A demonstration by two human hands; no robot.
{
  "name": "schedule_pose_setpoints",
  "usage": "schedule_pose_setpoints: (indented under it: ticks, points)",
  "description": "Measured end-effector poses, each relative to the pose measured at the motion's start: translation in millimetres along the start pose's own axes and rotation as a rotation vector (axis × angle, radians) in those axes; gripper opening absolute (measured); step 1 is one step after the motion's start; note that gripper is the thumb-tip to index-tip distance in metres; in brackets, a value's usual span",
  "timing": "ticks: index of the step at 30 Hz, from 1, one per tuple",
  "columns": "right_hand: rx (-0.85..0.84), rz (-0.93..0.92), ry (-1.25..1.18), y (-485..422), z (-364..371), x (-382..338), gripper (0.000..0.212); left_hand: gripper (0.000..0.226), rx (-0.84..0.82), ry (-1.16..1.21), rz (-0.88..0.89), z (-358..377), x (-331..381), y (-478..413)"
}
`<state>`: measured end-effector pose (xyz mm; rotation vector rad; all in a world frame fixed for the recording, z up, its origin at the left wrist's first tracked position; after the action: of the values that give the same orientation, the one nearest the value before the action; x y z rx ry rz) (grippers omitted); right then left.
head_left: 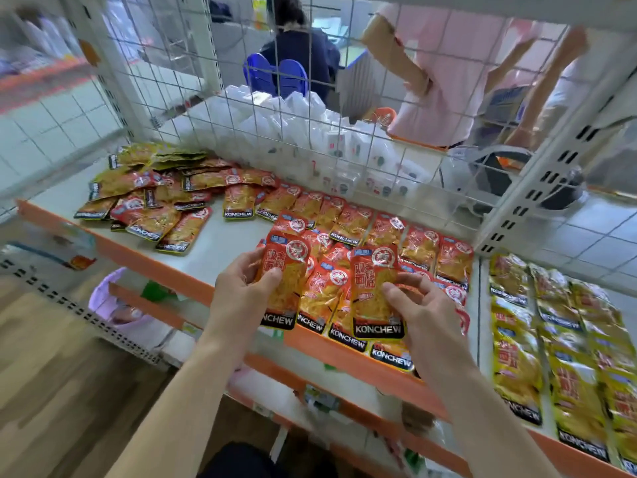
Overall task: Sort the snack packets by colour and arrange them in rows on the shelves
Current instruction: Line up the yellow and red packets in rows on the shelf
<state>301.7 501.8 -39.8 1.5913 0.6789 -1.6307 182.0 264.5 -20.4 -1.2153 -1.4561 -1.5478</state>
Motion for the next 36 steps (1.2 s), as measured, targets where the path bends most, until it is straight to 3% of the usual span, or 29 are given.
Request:
schedule_pose_setpoints:
  ticks: [7, 23, 36]
  points:
    - [-0.054, -0.003, 0.004, -20.4, 41.3, -0.5, 0.028, 0.029, 0.018, 0.002, 0.021, -30.5, 6.6, -29.9]
    - [0.176, -0.002, 0.029, -51.4, 143.6, 9.9, 0.019, 0.026, -0.177, -0.045, -0.007, -75.6, 27.3, -161.0]
    - [0.291, 0.0, 0.092, -54.0, 172.6, 11.3, 0.03, 0.033, -0.291, -0.341, 0.129, -51.0, 28.1, -216.3]
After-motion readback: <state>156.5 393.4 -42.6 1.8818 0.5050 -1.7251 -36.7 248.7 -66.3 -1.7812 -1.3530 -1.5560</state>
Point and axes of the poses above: each hand's wrist, its own y-axis away from the middle knuckle, its own z-axis out of the palm, x = y × z, the point moved 9 cm from there along -y, towards the middle knuckle, and after that the axes turned 7 degrees about -z, right-handed, at the moved point
